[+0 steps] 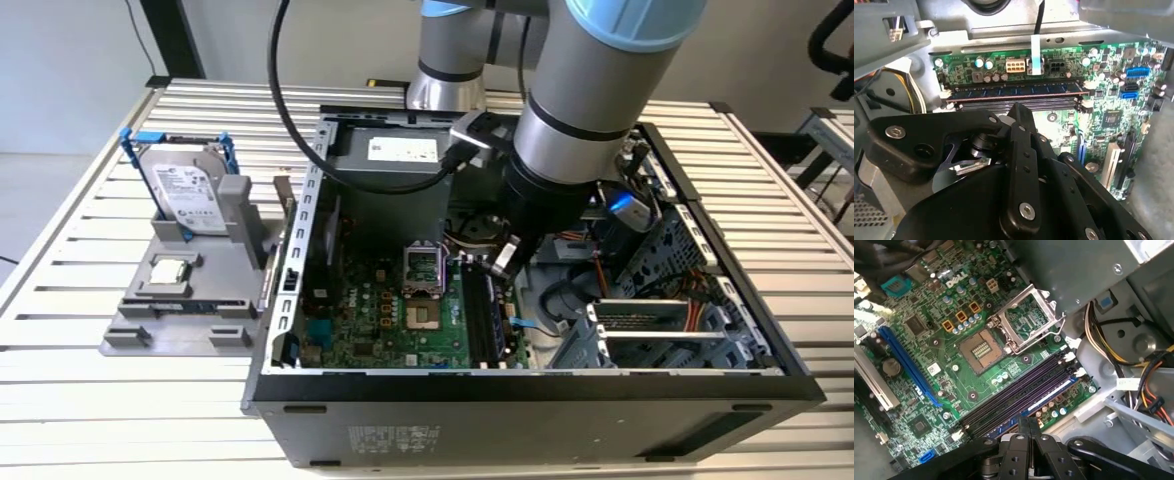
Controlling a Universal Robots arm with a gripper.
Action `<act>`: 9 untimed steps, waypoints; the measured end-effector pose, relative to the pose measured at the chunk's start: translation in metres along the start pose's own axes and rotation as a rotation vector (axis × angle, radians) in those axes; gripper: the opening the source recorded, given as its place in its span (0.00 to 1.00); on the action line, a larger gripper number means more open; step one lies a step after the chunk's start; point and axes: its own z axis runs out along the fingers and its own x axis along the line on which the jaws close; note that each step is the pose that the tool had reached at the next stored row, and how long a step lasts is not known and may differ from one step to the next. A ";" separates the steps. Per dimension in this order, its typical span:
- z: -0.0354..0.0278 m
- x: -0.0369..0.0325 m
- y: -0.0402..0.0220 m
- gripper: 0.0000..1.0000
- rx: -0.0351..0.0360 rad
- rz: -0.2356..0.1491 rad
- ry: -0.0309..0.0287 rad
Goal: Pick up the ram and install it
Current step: 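Press down the ram until it locks into place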
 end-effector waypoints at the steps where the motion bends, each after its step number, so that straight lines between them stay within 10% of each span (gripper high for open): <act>1: 0.0000 0.0000 0.0000 0.00 -0.0007 -0.014 0.0000; 9: -0.0001 -0.0013 -0.0018 0.00 -0.0037 -0.103 0.0020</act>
